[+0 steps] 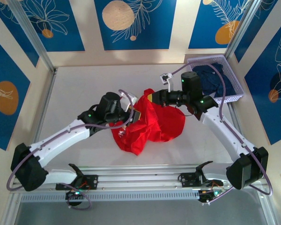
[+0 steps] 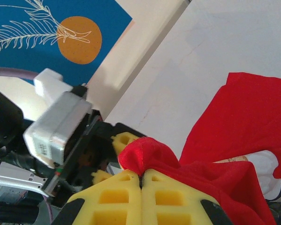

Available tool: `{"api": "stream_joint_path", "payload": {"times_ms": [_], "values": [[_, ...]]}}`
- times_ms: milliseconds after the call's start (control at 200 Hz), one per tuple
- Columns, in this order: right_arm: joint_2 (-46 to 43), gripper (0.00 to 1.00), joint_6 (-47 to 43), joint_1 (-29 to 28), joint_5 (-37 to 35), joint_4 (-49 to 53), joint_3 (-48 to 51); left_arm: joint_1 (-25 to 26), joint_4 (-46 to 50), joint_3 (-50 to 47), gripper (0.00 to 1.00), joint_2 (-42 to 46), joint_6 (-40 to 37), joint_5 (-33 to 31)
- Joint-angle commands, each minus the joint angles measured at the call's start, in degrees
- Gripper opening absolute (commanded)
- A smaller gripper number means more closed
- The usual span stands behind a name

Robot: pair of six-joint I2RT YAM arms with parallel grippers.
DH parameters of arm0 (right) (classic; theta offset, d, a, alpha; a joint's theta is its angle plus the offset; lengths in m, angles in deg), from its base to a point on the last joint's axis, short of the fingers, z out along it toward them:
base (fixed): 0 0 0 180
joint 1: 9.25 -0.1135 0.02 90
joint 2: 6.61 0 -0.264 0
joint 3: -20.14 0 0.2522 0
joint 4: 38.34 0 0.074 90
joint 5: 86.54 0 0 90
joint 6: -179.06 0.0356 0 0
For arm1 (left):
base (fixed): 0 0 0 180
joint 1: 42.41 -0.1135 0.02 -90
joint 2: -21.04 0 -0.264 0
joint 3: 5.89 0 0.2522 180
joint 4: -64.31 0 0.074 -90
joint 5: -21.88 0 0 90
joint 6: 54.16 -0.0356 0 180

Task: Fold the inside-out t-shirt

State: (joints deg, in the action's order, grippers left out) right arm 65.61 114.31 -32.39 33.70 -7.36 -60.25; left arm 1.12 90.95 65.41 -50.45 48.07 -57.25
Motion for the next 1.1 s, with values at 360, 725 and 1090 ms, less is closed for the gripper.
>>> {"api": "stream_joint_path", "payload": {"times_ms": [360,725,1090], "values": [[0.77,0.00,0.00,0.02,1.76,-1.35,-0.08,1.37,-1.71,1.20,0.21,-1.87,-2.12,11.80],[0.52,0.00,-0.16,0.02,1.83,-1.38,0.27,1.26,-1.55,3.95,0.22,-6.92,-2.67,6.24],[0.37,0.00,0.10,0.02,2.06,-1.99,0.84,1.27,-1.53,4.74,0.14,-8.50,-3.37,1.68]]}}
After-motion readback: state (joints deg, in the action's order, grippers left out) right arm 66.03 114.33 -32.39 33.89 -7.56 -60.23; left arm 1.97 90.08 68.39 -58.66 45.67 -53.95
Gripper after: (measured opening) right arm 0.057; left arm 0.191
